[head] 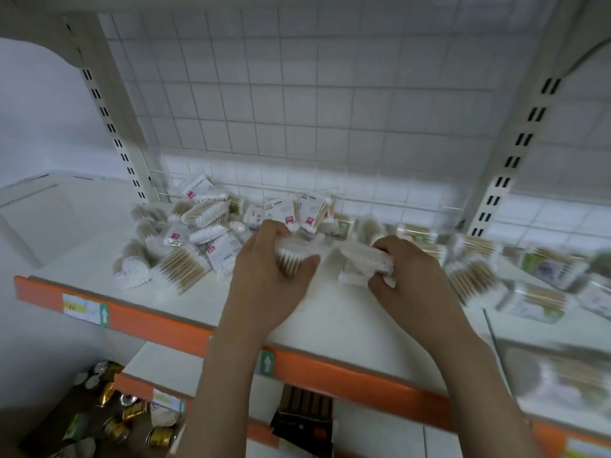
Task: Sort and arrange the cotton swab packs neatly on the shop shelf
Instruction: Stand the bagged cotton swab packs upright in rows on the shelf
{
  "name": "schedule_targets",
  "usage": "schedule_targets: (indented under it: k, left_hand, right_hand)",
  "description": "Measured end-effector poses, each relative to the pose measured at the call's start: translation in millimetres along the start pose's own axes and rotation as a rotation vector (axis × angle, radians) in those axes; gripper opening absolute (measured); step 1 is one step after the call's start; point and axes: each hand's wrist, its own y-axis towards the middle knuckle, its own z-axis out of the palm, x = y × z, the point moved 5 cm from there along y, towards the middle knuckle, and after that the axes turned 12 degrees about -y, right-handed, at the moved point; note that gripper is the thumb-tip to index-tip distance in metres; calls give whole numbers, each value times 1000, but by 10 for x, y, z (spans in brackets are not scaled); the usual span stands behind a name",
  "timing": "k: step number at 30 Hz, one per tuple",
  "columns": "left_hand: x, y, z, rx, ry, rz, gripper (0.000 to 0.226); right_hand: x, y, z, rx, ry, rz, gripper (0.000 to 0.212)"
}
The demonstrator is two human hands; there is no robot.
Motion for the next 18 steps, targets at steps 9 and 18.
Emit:
schedule_targets:
  k: [9,18]
  left_hand:
    - [-534,-759,232,169,-189,-30,29]
    - [-1150,-1103,528,185,-143,219,28]
  right_hand:
    - [-102,-985,-660,-117,-32,146,28]
    - [-420,-1603,-1198,-189,-73,246,29]
